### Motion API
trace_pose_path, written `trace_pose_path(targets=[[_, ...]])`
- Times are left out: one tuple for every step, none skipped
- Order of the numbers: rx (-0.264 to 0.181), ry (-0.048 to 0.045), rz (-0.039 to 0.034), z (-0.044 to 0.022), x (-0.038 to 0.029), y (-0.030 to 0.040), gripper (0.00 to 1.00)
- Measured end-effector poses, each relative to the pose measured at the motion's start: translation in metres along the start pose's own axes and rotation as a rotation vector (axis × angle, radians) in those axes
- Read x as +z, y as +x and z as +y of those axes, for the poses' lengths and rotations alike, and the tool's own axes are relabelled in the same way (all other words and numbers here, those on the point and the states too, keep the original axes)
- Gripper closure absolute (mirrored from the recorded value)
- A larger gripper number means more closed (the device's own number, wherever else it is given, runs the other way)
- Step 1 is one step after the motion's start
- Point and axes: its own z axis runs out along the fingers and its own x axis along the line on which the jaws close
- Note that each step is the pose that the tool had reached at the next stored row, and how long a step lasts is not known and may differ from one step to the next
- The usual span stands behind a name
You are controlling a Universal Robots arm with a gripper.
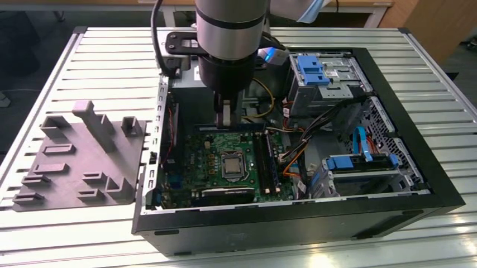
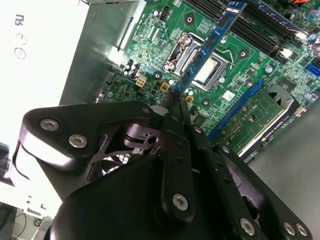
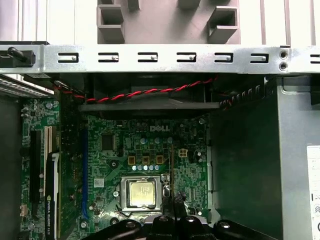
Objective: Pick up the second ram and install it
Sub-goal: 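Pick up the second ram and move it above second insertion slot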
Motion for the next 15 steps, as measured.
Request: trace_pose_path(targets=[[0.0,0.0,0.0,0.0,0.0005,0.0,0.88],[0.0,0.0,0.0,-0.0001,0.001,0.0001,0.88],[0.0,0.0,0.0,-0.0001,0.0015,0.0001,0.88],[0.0,0.0,0.0,-0.0001,0.0025,0.0002,0.88],[0.0,0.0,0.0,-0.0001,0.003,0.0002,0.88],[0.0,0.0,0.0001,-0.0002,0.0034,0.0002,0.88],[0.0,0.0,0.0001,-0.0002,0.0039,0.0002,0.88],[0.0,-0.0001,0.0,-0.0002,0.0044,0.0003,0.88],[0.0,-0.0001,0.0001,-0.0002,0.0049,0.0003,0.88],[0.0,0.0,0.0,-0.0003,0.0054,0.0003,0.88],[0.0,0.0,0.0001,-0.0003,0.0059,0.0004,0.88],[0.0,-0.0001,0.0001,-0.0003,0.0064,0.0004,0.88],[0.0,0.0,0.0,-0.0003,0.0069,0.0004,0.88],[0.0,0.0,0.0,-0.0004,0.0074,0.0004,0.88],[0.0,0.0,0.0001,-0.0004,0.0078,0.0005,0.88]])
